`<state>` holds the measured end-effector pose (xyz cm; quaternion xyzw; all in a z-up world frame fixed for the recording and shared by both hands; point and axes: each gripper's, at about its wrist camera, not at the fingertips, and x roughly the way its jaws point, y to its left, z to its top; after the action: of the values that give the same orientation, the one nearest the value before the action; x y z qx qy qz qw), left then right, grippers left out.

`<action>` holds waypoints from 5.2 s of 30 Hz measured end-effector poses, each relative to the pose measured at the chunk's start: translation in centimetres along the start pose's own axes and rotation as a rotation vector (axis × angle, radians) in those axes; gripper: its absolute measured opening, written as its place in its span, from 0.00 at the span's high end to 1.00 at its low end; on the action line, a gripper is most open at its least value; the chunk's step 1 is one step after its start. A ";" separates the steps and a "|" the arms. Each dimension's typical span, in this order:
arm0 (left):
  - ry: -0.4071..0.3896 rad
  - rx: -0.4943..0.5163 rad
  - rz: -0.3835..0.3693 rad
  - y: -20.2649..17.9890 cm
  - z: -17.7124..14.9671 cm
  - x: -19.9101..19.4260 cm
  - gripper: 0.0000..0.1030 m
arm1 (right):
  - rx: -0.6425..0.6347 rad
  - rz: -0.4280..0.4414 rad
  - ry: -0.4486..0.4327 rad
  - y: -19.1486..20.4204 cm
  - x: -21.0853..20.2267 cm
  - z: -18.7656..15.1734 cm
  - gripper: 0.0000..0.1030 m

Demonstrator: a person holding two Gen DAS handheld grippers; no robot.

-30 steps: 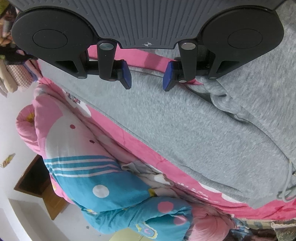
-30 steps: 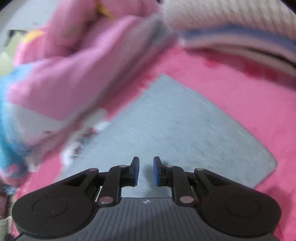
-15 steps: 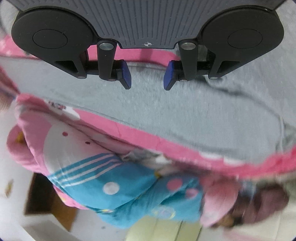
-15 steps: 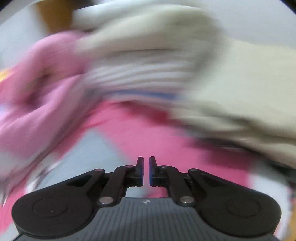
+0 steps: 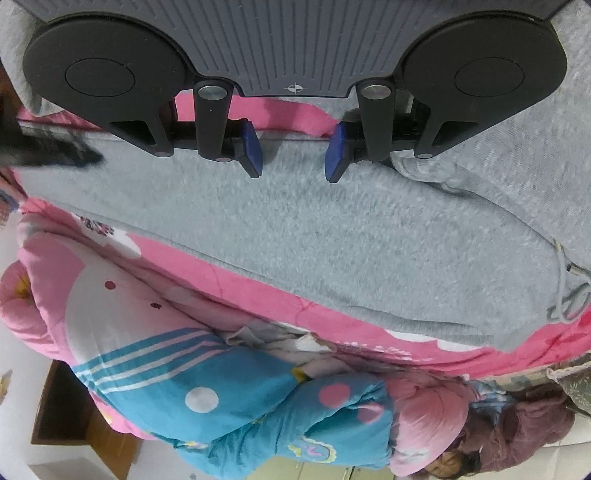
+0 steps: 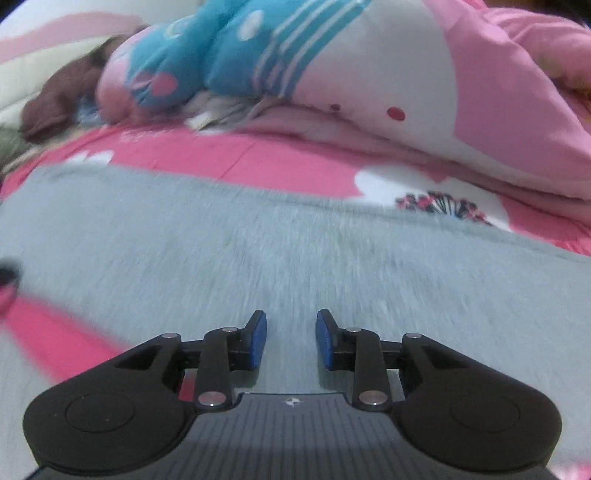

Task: Fold clothes

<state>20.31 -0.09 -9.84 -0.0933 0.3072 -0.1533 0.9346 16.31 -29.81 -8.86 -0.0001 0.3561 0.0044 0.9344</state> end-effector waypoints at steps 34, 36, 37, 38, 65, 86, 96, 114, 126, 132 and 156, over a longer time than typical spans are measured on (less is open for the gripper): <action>-0.055 -0.064 0.039 2.0 1.5 -1.5 0.63 | -0.279 0.300 -0.017 11.4 4.2 4.3 0.70; -0.052 -0.084 0.059 2.5 1.8 -1.4 0.63 | -0.394 0.416 -0.024 13.5 1.9 3.2 0.72; -0.051 -0.093 0.069 2.7 1.9 -1.4 0.63 | -0.437 0.453 -0.025 14.0 1.2 3.1 0.71; -0.047 -0.103 0.079 2.9 1.9 -1.3 0.63 | -0.480 0.491 -0.026 14.5 0.5 3.0 0.72; -0.068 -0.175 -0.019 3.8 2.3 -4.9 0.62 | 0.009 0.355 -0.201 7.7 -11.6 2.7 0.41; -0.136 -0.485 0.193 22.3 -0.4 -16.9 0.38 | -0.020 0.205 -0.430 10.4 -21.2 -3.8 0.02; -0.131 -0.510 0.223 24.7 -1.1 -13.8 0.51 | -0.552 0.308 -0.318 20.3 -16.2 -2.8 0.39; -0.162 -0.555 0.239 25.5 -1.9 -13.8 0.71 | -0.443 0.454 -0.113 22.2 -8.7 -0.5 1.00; -0.172 -0.545 0.261 25.2 -2.1 -13.6 0.71 | -0.843 0.481 -0.145 27.2 -9.7 -5.9 0.59; -0.184 -0.575 0.248 25.4 -2.1 -13.8 0.71 | -0.510 0.533 -0.079 24.3 -7.0 -2.1 0.99; -0.181 -0.577 0.287 25.0 -1.7 -12.9 0.71 | -0.642 0.418 -0.321 23.8 -10.5 -4.1 0.58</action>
<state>15.14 27.58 -10.86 -0.3231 0.2638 0.0822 0.9051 5.56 -6.10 -4.87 -0.2184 0.1786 0.3049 0.9096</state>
